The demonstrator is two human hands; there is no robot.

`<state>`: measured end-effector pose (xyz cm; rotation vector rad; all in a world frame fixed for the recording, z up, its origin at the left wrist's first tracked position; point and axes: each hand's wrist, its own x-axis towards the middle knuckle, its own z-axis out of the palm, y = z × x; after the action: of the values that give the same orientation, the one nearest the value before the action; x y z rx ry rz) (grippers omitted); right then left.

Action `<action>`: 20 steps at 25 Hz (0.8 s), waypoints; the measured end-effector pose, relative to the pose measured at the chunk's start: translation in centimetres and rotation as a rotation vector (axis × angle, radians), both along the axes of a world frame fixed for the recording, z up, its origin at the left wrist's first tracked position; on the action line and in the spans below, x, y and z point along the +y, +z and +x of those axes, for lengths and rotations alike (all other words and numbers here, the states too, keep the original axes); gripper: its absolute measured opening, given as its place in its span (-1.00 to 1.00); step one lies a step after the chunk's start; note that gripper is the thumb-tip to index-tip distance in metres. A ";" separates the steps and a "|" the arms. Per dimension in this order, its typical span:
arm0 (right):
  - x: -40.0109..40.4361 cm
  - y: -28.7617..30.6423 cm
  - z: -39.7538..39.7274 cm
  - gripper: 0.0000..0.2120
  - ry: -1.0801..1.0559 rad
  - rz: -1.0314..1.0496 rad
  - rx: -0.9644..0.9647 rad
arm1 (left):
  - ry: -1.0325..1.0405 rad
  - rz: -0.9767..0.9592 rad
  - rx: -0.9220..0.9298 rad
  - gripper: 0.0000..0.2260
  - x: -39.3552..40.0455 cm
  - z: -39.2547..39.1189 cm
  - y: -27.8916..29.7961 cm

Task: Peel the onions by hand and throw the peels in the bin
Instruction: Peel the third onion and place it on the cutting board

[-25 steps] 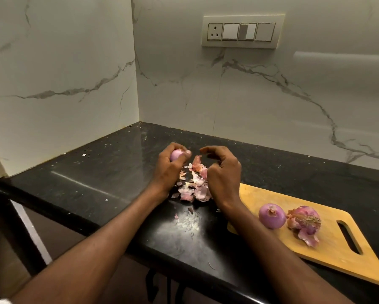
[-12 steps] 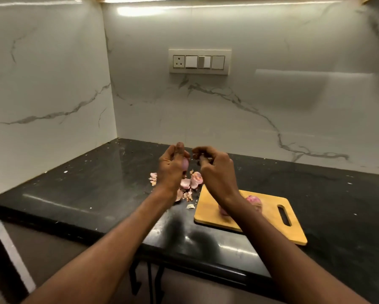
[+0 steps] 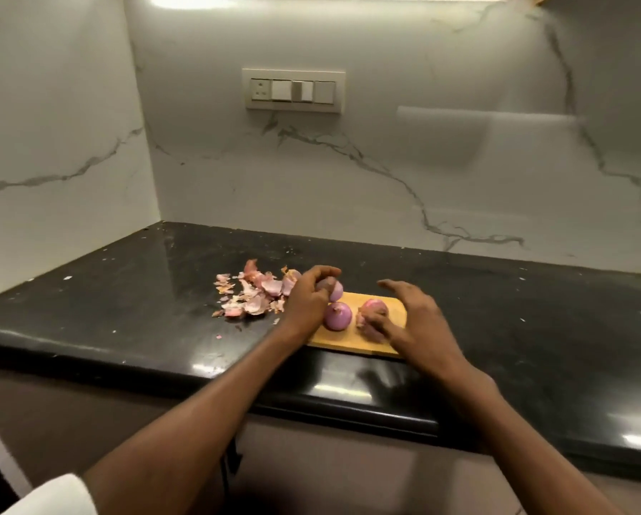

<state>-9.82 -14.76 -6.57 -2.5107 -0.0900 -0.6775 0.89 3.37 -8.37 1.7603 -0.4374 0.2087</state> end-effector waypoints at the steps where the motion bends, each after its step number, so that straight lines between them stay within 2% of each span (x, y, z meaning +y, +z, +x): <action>1: 0.1 -0.4 0.1 -0.41 0.003 -0.003 0.049 | 0.013 0.053 -0.015 -0.77 -0.1 0.1 -0.4; 4: -0.1 -1.3 1.0 -0.42 -0.008 -0.016 0.121 | 0.052 0.277 -0.115 -0.76 -1.0 -0.1 -1.2; 7: -0.2 -1.8 1.8 -0.49 -0.045 0.037 0.098 | 0.132 0.634 -0.140 -0.63 -2.6 -0.4 -1.2; 8: -0.2 -1.9 2.0 -0.51 -0.052 0.058 0.080 | 0.136 0.693 -0.129 -0.60 -3.1 -0.4 -1.1; 9: -0.3 -1.9 2.0 -0.53 -0.061 0.081 0.068 | 0.117 0.692 -0.120 -0.59 -3.3 -0.3 -0.8; 12: -0.8 -1.8 2.4 -0.53 -0.098 0.211 0.070 | -0.012 0.493 -0.093 -0.67 -3.0 0.4 -0.5; 14: -1.3 -1.6 2.8 -0.49 -0.112 0.313 0.072 | -0.106 0.468 -0.078 -0.73 -2.2 0.9 -0.6; 16: -1.5 -1.5 3.2 -0.49 -0.102 0.388 0.057 | -0.135 0.484 -0.079 -0.72 -1.9 1.3 -0.7; 20: -0.7 -1.4 4.1 -0.49 0.013 0.510 0.024 | -0.115 0.335 -0.077 -0.71 -1.8 1.0 -0.9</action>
<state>-5.76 -15.41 -8.01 -2.0257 0.0690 -0.5778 1.91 1.58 -9.25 2.0512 -0.6574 0.1266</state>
